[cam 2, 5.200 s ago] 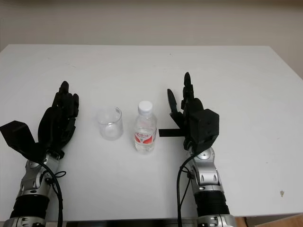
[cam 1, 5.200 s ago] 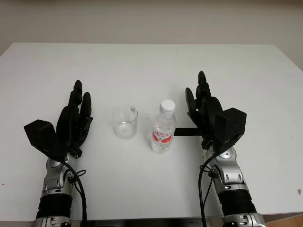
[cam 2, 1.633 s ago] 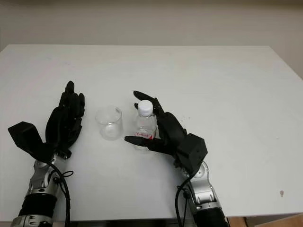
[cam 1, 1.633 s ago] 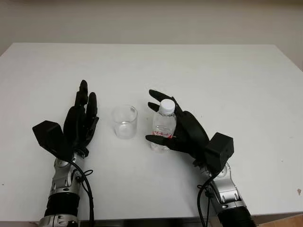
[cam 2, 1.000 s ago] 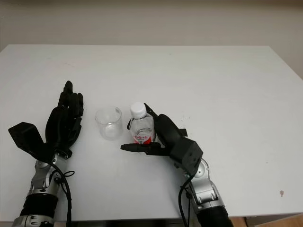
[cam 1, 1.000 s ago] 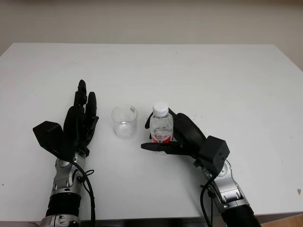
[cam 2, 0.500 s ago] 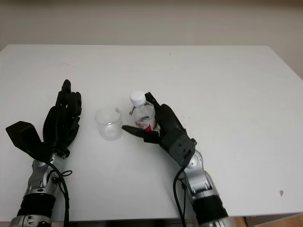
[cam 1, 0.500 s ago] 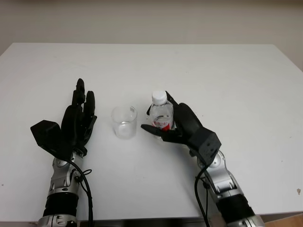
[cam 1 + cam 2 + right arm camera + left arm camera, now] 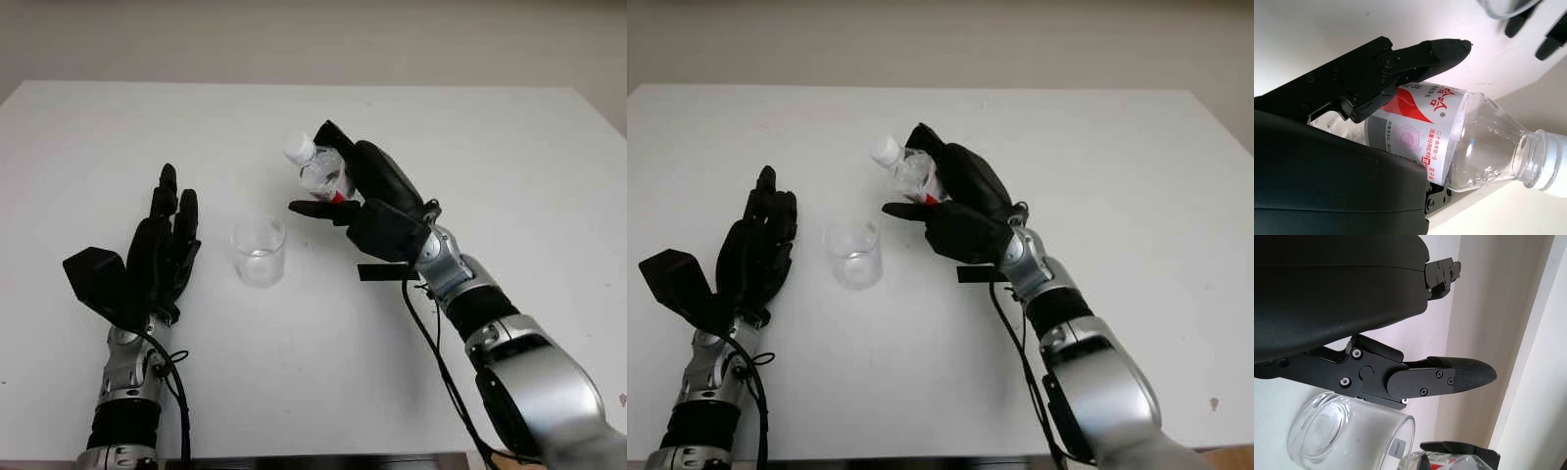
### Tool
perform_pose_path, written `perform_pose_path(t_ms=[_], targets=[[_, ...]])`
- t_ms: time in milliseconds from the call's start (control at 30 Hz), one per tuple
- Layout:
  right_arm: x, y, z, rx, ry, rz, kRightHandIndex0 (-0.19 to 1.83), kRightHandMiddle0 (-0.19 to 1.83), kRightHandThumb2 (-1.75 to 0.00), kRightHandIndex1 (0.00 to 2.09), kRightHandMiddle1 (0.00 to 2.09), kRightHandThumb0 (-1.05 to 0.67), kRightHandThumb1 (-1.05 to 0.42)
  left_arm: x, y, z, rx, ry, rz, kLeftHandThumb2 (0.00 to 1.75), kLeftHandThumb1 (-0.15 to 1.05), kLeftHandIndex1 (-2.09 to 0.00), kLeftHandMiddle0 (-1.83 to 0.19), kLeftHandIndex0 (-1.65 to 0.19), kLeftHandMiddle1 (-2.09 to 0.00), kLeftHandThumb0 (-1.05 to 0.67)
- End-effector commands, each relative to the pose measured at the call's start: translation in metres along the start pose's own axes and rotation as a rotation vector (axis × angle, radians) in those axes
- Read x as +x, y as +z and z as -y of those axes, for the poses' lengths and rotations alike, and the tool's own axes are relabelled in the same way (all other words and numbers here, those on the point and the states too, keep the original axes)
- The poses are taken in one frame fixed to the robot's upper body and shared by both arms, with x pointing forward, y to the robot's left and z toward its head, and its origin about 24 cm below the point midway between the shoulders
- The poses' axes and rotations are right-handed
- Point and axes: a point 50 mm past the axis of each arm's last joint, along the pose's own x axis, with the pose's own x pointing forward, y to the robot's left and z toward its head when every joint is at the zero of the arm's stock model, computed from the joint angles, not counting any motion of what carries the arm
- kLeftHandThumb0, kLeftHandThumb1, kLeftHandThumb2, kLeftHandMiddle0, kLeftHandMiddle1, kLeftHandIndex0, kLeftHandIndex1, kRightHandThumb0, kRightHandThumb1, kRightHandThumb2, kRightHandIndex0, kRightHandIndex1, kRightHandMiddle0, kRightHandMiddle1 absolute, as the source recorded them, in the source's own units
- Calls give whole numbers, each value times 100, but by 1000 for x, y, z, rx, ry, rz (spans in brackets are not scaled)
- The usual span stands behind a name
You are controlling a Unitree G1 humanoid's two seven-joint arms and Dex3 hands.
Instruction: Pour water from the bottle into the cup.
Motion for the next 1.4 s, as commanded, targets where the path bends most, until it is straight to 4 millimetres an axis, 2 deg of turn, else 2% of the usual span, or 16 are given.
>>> perform_pose_path(t_ms=[0, 167, 467, 733, 1100, 1367], targets=[[10, 6, 15, -43, -17, 43, 129, 94, -30, 209, 209, -39, -105, -3, 0, -1, 5, 0, 3, 44, 105, -5, 17, 17, -5, -74], [13, 4, 26, -180, -43, 61, 130, 93, -26, 209, 209, -40, -105, -5, -2, -2, -6, 4, -6, 45, 105, -5, 16, 17, -6, -73], [14, 0, 33, -276, -33, 49, 120, 86, -26, 209, 209, -40, -105, -6, -6, 0, -21, 1, 0, 47, 105, -6, 15, 16, -6, -70], [15, 6, 32, -418, -68, 140, 122, 83, -19, 209, 209, -39, -105, -3, -7, 3, -29, 5, -4, 44, 105, -6, 15, 15, -6, -71], [19, 17, 32, -577, -110, 262, 126, 85, -20, 209, 209, -41, -105, 0, -8, 7, -32, 2, 4, 45, 105, -6, 14, 14, -6, -72], [18, 24, 31, -794, -171, 447, 125, 83, -24, 209, 209, -45, -105, 1, -8, 9, -35, 0, 7, 46, 105, -6, 15, 15, -5, -72]])
